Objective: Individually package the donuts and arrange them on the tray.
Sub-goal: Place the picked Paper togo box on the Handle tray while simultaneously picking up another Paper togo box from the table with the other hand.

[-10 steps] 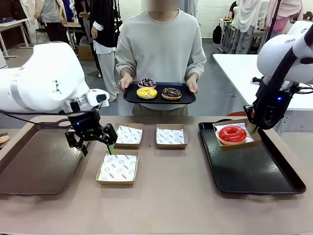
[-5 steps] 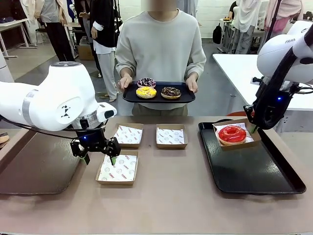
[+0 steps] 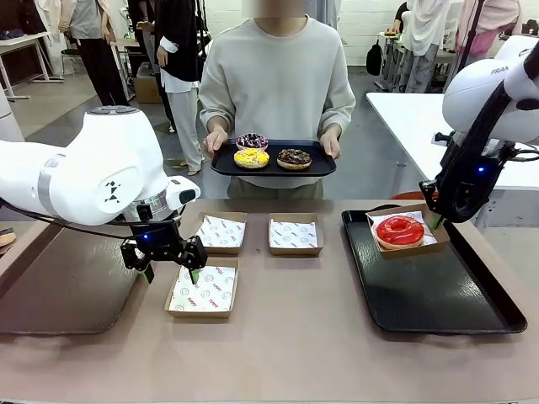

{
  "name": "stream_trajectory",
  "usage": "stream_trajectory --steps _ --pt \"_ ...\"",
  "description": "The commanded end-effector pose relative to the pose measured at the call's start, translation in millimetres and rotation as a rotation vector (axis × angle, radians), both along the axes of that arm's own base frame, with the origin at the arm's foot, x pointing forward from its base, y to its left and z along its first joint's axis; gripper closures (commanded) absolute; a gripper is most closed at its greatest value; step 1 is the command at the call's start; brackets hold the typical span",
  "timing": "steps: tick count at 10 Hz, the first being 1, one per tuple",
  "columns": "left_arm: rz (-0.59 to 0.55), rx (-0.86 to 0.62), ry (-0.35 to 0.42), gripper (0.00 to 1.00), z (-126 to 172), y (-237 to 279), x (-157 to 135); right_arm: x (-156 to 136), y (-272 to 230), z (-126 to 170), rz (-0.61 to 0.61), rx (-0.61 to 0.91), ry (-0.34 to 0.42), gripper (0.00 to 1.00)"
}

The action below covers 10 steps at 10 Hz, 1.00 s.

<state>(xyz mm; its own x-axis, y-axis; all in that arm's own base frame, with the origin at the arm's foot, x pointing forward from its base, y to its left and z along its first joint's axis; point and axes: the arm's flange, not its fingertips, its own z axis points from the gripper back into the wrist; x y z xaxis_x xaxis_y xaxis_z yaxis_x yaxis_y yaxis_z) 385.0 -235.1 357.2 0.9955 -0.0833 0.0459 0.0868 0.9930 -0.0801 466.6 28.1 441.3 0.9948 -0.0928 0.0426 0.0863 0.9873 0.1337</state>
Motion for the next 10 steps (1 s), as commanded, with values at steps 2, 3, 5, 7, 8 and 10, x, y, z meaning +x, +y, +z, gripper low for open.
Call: stream_trajectory --steps 2,3,5,7,8,10 --pt "0.000 -0.002 -0.001 0.00 0.9 -1.2 -0.4 0.6 0.1 1.9 -0.001 0.002 -0.004 0.99" --pt "0.000 -0.002 -0.001 0.00 0.9 -1.2 -0.4 0.0 0.0 0.0 0.000 0.000 0.000 0.99" --pt "0.010 0.022 0.016 0.00 -1.7 4.5 -0.7 -18.4 10.5 -19.6 0.035 -0.127 0.010 0.99" --pt "0.019 0.042 -0.018 0.00 1.9 4.3 -2.9 -42.6 12.2 -32.6 -0.015 -0.177 -0.012 0.99" --pt "0.028 0.056 -0.023 0.00 2.4 2.2 -2.9 -53.6 10.9 -35.0 -0.033 -0.175 -0.022 0.99" --pt "0.040 0.069 -0.028 0.00 -1.8 -1.4 -1.8 -68.8 10.5 -40.4 -0.053 -0.170 -0.047 0.99"
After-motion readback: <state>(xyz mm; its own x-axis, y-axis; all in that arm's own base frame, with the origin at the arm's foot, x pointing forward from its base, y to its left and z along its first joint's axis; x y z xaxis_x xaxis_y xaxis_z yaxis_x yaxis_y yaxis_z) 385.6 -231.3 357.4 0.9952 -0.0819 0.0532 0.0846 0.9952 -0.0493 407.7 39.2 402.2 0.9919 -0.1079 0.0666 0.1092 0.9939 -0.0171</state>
